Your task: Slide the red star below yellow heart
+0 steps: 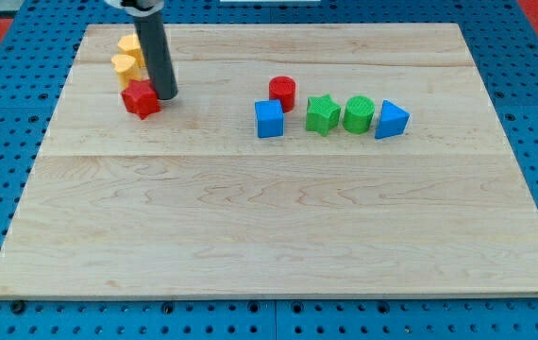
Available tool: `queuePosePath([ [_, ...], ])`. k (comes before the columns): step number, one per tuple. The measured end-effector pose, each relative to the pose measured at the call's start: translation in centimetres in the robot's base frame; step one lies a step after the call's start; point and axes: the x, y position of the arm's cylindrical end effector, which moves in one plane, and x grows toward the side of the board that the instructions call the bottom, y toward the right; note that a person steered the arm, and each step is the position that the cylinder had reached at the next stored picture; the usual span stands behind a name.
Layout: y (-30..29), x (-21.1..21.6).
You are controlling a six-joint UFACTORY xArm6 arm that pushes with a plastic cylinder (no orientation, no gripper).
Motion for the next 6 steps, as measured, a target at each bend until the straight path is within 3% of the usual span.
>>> queuePosePath([
  [2, 1.5, 0.1],
  [6, -2.3, 0.7],
])
